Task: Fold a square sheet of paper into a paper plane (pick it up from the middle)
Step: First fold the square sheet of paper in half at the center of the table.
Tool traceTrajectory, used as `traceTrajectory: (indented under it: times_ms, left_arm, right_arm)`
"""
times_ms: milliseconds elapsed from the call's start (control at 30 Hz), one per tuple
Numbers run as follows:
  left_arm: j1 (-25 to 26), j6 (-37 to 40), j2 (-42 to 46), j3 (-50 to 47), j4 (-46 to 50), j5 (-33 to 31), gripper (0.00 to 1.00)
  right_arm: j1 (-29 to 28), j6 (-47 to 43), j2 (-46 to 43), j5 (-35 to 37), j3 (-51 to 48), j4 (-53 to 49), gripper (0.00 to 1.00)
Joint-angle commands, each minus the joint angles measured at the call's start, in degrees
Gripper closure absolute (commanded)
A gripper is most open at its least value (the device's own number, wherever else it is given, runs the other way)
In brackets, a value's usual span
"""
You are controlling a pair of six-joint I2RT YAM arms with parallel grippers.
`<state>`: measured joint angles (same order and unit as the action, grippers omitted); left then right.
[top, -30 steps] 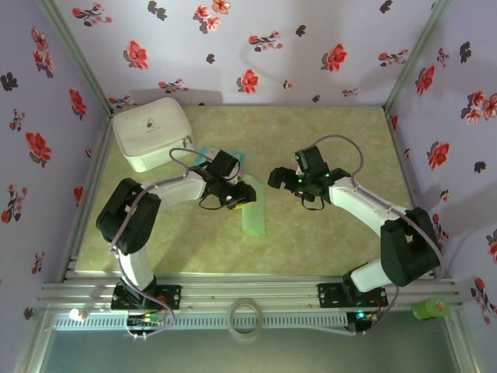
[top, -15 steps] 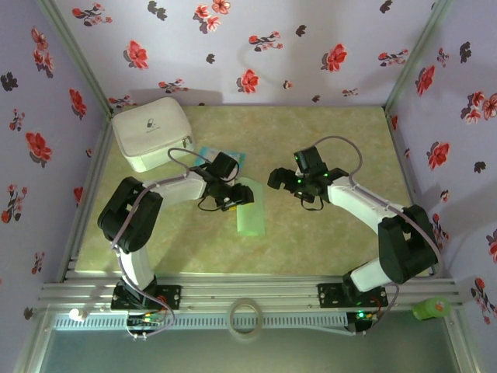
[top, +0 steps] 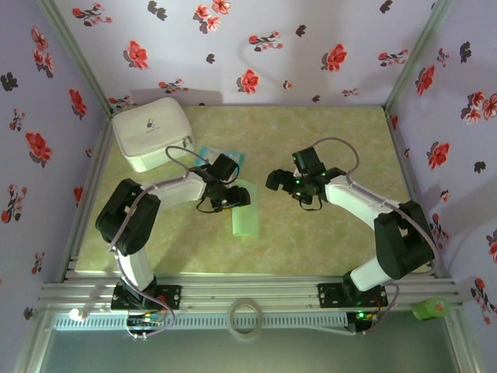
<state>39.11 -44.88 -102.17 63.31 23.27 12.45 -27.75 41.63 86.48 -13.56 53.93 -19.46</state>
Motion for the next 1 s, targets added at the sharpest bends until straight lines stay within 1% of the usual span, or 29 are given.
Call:
traceTrajectory:
  times_ms: [0, 100, 367, 467, 567, 633, 733, 867, 900, 967]
  left_arm:
    - [0.3, 0.0, 3.7, -2.1, 1.2, -3.9, 0.31]
    - [0.2, -0.5, 4.8, -2.9, 1.1, -5.5, 0.32]
    - [0.1, 1.8, 1.6, -1.2, 5.0, -5.7, 0.34]
    - [0.0, 1.1, 1.3, -1.5, 4.3, -6.1, 0.34]
    - [0.0, -0.1, 1.0, -1.7, 3.4, -6.3, 0.34]
    - [0.0, -0.9, 0.8, -1.7, 2.8, -6.6, 0.33]
    - [0.0, -1.7, 0.5, -2.0, 1.7, -6.6, 0.32]
    - [0.0, -2.6, -0.2, -2.2, 1.0, -6.5, 0.32]
    - [0.1, -2.9, -0.4, -2.3, 0.9, -6.6, 0.32]
    - [0.0, -3.4, -0.7, -2.3, 1.0, -7.1, 0.32]
  right_arm:
    - [-0.4, 0.8, 0.9, -2.9, 0.7, 1.4, 0.01]
    - [-0.5, 1.1, 1.6, -5.2, 0.4, 2.6, 0.06]
    - [-1.1, 1.4, 2.3, -6.8, 0.4, 3.6, 0.07]
    - [-1.3, 1.3, 2.9, -8.5, 0.3, 4.5, 0.15]
    - [-1.6, 1.7, 4.2, -11.7, 0.0, 6.2, 0.32]
    - [-1.9, 2.4, 5.0, -12.9, -0.6, 7.7, 0.4]
    - [-2.4, 3.2, 5.8, -13.5, -1.4, 9.5, 0.48]
    - [-3.1, 3.6, 7.1, -14.5, -1.2, 10.4, 0.54]
    - [-3.3, 3.7, 7.5, -14.8, -1.1, 10.7, 0.57]
    - [-3.8, 4.0, 8.1, -15.9, -1.2, 12.1, 0.61]
